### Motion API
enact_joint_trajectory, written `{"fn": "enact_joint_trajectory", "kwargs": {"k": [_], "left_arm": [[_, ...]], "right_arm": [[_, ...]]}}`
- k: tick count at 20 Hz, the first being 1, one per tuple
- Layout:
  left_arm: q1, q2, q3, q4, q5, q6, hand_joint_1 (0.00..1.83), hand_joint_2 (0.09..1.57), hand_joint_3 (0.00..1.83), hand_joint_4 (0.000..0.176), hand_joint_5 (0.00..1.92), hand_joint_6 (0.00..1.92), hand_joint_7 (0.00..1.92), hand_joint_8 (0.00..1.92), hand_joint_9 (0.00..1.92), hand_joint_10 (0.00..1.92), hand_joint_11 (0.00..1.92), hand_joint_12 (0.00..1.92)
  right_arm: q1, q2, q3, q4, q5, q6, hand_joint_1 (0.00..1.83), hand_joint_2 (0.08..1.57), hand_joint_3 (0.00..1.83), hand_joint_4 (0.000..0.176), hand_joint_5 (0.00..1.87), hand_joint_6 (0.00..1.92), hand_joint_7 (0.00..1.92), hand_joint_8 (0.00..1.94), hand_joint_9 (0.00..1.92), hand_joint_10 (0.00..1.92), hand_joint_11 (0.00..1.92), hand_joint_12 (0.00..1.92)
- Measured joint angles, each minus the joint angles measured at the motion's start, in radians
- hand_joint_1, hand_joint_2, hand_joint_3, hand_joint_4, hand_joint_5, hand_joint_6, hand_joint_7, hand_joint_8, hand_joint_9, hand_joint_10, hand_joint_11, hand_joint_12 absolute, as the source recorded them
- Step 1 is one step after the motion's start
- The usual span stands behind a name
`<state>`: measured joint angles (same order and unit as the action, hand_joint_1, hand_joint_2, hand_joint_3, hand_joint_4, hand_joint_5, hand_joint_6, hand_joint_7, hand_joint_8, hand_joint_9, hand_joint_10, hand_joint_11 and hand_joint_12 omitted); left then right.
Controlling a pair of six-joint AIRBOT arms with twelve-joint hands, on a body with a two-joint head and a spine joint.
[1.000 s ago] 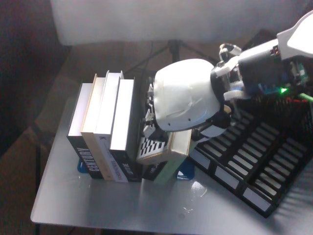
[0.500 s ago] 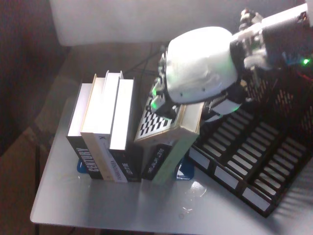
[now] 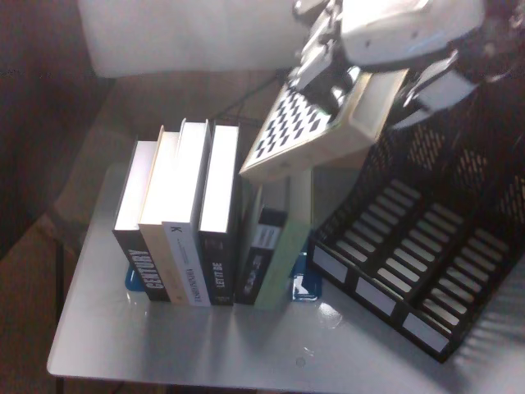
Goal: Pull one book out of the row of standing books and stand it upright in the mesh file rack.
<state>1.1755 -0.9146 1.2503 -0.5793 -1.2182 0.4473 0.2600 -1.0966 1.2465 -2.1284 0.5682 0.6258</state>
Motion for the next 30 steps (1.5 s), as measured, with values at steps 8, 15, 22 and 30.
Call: {"fn": "enact_joint_trajectory", "kwargs": {"k": [8, 15, 22, 30], "left_arm": [[-0.026, -0.004, 0.004, 0.016, 0.007, 0.000, 0.68, 1.53, 0.00, 0.000, 0.49, 0.26, 0.49, 0.54, 0.29, 1.13, 0.02, 1.74], [-0.064, -0.019, 0.009, 0.042, 0.041, 0.000, 0.68, 1.53, 0.00, 0.000, 0.49, 0.26, 0.48, 0.55, 0.29, 1.14, 0.02, 1.74], [-0.064, -0.019, 0.008, 0.043, 0.045, 0.000, 0.68, 1.53, 0.00, 0.000, 0.49, 0.27, 0.48, 0.56, 0.29, 1.14, 0.02, 1.74], [-0.063, -0.019, -0.001, 0.045, 0.045, 0.000, 0.68, 1.53, 0.00, 0.000, 0.49, 0.27, 0.48, 0.57, 0.29, 1.14, 0.02, 1.74]], "right_arm": [[0.197, 0.126, -0.073, -0.167, -0.016, 0.063, 1.27, 1.28, 0.00, 0.000, 0.17, 1.06, 0.66, 1.51, 0.69, 1.45, 0.54, 1.85], [0.349, 0.233, -0.150, -0.405, -0.011, 0.203, 1.27, 1.28, 0.00, 0.000, 0.17, 1.06, 0.66, 1.51, 0.69, 1.45, 0.54, 1.85], [0.359, 0.298, -0.183, -0.524, 0.003, 0.296, 1.27, 1.28, 0.00, 0.000, 0.17, 1.06, 0.67, 1.51, 0.69, 1.45, 0.54, 1.85], [0.346, 0.348, -0.198, -0.577, -0.011, 0.346, 1.27, 1.28, 0.00, 0.000, 0.17, 1.06, 0.67, 1.51, 0.69, 1.44, 0.54, 1.85]]}}
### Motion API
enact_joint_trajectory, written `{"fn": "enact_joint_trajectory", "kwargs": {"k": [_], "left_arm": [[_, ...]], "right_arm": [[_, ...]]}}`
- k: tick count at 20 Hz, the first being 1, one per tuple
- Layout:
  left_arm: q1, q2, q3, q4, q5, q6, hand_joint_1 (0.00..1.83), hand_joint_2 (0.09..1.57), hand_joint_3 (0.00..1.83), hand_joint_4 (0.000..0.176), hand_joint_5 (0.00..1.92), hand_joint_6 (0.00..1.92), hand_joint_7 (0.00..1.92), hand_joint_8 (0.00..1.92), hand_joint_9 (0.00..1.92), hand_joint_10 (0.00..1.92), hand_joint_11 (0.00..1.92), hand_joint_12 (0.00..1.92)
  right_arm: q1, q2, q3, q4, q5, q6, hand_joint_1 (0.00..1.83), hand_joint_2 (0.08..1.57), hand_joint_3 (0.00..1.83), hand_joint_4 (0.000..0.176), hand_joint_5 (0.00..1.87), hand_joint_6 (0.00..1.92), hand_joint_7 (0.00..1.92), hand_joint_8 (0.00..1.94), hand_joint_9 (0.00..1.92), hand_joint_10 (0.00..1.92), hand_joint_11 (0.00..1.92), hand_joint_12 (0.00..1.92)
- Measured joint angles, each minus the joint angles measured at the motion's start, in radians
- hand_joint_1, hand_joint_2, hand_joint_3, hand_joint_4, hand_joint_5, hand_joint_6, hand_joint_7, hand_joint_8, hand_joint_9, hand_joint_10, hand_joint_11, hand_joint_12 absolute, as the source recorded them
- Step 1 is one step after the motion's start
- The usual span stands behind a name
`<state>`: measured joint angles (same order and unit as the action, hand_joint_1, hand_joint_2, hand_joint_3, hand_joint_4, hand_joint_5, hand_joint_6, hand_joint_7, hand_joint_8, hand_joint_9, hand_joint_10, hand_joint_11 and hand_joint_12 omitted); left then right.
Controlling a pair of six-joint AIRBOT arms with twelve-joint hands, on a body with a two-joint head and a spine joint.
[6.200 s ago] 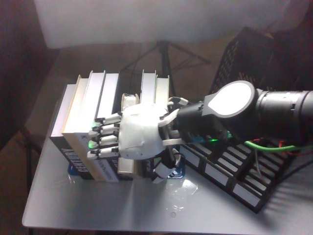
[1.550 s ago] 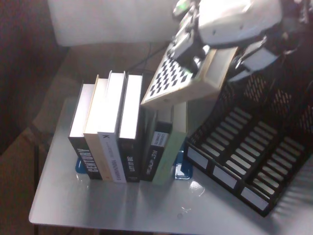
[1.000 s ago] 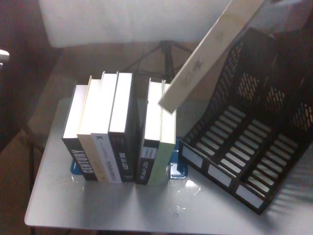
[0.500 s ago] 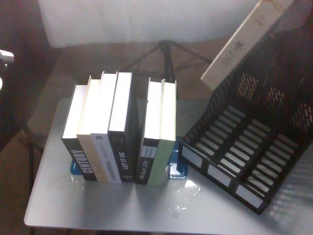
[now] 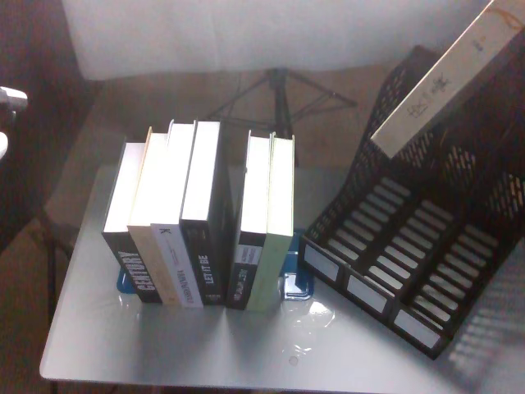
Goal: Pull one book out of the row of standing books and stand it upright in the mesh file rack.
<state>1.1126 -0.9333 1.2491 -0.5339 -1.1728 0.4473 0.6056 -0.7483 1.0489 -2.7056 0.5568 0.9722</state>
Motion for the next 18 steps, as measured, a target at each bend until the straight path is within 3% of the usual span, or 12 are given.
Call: {"fn": "enact_joint_trajectory", "kwargs": {"k": [9, 14, 18], "left_arm": [[0.000, -0.006, -0.004, 0.000, 0.000, 0.000, 0.68, 1.53, 0.00, 0.000, 0.48, 0.28, 0.47, 0.58, 0.29, 1.14, 0.02, 1.74], [0.000, -0.012, -0.004, -0.002, 0.011, 0.000, 0.68, 1.53, 0.00, 0.000, 0.48, 0.28, 0.47, 0.58, 0.29, 1.14, 0.02, 1.74], [0.013, -0.012, -0.005, -0.005, 0.007, 0.000, 0.68, 1.53, 0.00, 0.000, 0.48, 0.28, 0.47, 0.59, 0.29, 1.14, 0.02, 1.75]], "right_arm": [[-0.143, 0.006, -0.001, 0.018, -0.064, 0.006, 1.27, 1.28, 0.00, 0.000, 0.17, 1.06, 0.67, 1.51, 0.69, 1.44, 0.54, 1.85], [-0.258, -0.032, 0.011, 0.060, -0.113, 0.007, 1.27, 1.28, 0.00, 0.000, 0.17, 1.06, 0.67, 1.51, 0.69, 1.44, 0.54, 1.85], [-0.364, -0.094, 0.038, 0.173, -0.174, -0.081, 1.27, 1.28, 0.00, 0.000, 0.17, 1.06, 0.67, 1.51, 0.69, 1.44, 0.54, 1.85]]}}
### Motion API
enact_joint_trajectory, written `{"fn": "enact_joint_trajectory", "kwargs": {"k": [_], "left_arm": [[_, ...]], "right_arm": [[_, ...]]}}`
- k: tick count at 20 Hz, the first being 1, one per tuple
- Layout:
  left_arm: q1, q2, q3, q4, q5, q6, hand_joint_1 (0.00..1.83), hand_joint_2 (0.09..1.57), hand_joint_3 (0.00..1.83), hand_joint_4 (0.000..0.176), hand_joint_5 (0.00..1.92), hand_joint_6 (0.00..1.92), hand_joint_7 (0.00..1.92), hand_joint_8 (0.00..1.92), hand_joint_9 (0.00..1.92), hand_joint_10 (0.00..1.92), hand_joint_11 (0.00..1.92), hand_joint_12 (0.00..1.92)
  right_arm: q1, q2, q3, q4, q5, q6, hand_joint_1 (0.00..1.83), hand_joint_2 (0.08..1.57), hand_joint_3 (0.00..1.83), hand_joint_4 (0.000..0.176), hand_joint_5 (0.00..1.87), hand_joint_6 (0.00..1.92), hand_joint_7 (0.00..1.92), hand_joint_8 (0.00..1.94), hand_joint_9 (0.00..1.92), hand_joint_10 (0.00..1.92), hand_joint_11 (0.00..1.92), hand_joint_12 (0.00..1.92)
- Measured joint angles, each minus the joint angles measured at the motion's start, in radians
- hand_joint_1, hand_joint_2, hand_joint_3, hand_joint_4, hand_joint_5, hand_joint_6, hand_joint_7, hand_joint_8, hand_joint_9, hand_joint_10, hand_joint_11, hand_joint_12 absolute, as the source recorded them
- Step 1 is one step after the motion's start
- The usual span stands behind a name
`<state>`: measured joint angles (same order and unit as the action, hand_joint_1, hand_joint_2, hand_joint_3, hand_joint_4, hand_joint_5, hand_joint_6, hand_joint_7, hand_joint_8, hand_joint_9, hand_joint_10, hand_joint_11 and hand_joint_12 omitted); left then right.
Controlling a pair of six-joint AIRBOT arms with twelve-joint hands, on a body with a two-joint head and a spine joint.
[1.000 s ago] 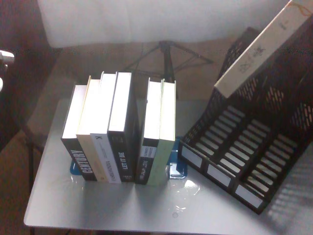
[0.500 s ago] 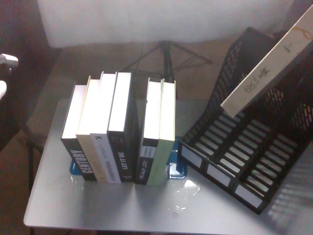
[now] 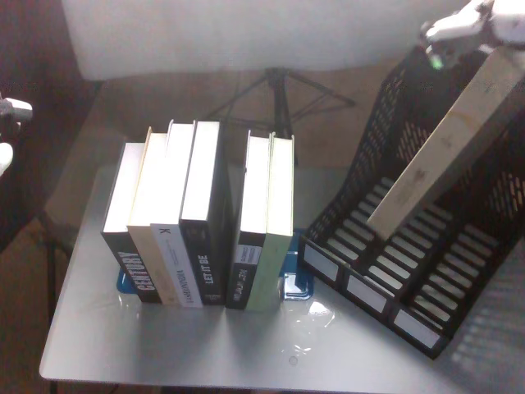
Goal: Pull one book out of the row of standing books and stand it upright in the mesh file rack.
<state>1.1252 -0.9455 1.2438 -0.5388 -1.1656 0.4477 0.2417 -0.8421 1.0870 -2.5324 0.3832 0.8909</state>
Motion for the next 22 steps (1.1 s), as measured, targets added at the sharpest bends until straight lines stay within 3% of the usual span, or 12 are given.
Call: {"fn": "enact_joint_trajectory", "kwargs": {"k": [5, 22], "left_arm": [[0.000, -0.001, 0.000, 0.000, -0.001, 0.000, 0.68, 1.53, 0.00, 0.000, 0.48, 0.28, 0.47, 0.59, 0.29, 1.14, 0.02, 1.75], [-0.027, -0.011, 0.000, 0.042, -0.032, 0.000, 0.68, 1.53, 0.00, 0.000, 0.48, 0.29, 0.46, 0.60, 0.29, 1.14, 0.02, 1.75]], "right_arm": [[-0.060, -0.032, 0.033, 0.047, -0.038, -0.014, 1.27, 1.28, 0.00, 0.000, 0.17, 1.06, 0.67, 1.51, 0.69, 1.44, 0.54, 1.85], [-0.075, -0.035, 0.038, 0.064, -0.055, -0.018, 1.27, 1.28, 0.00, 0.000, 0.17, 1.06, 0.67, 1.51, 0.69, 1.44, 0.54, 1.85]]}}
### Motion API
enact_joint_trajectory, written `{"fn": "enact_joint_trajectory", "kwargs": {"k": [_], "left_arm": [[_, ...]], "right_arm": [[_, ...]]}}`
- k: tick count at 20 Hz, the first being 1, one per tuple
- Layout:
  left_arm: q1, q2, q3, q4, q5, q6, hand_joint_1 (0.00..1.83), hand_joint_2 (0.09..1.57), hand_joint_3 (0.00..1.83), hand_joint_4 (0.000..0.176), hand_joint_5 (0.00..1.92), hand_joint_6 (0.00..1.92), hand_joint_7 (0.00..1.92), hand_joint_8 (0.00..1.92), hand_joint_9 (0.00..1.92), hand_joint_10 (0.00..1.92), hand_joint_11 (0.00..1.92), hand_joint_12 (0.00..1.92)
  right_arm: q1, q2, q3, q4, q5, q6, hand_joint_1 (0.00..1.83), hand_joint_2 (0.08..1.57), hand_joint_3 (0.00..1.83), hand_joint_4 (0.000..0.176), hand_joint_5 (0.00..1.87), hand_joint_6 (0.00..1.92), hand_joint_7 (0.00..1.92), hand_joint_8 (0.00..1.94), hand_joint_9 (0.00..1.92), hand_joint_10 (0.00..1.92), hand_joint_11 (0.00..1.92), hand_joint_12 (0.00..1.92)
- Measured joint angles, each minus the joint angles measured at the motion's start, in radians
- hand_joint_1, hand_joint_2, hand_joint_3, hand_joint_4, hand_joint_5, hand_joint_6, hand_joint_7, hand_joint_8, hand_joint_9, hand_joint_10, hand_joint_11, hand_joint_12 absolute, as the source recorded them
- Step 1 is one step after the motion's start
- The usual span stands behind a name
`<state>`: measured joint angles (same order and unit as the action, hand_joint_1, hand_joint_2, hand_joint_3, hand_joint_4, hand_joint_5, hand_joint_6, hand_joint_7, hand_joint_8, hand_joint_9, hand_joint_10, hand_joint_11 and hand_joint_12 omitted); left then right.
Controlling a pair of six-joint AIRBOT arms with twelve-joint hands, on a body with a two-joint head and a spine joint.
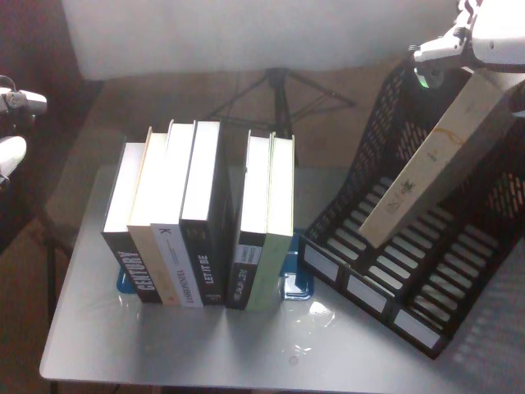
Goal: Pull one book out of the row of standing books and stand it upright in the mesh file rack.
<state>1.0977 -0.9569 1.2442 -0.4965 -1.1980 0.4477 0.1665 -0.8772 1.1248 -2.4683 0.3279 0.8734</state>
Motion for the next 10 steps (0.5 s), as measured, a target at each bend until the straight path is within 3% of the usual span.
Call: {"fn": "enact_joint_trajectory", "kwargs": {"k": [10], "left_arm": [[0.000, 0.000, 0.000, 0.002, 0.000, 0.000, 0.68, 1.53, 0.00, 0.000, 0.47, 0.30, 0.46, 0.61, 0.29, 1.14, 0.02, 1.75]], "right_arm": [[0.000, 0.000, 0.000, 0.004, 0.000, 0.000, 1.27, 1.28, 0.00, 0.000, 0.17, 1.06, 0.67, 1.51, 0.69, 1.44, 0.54, 1.85]]}}
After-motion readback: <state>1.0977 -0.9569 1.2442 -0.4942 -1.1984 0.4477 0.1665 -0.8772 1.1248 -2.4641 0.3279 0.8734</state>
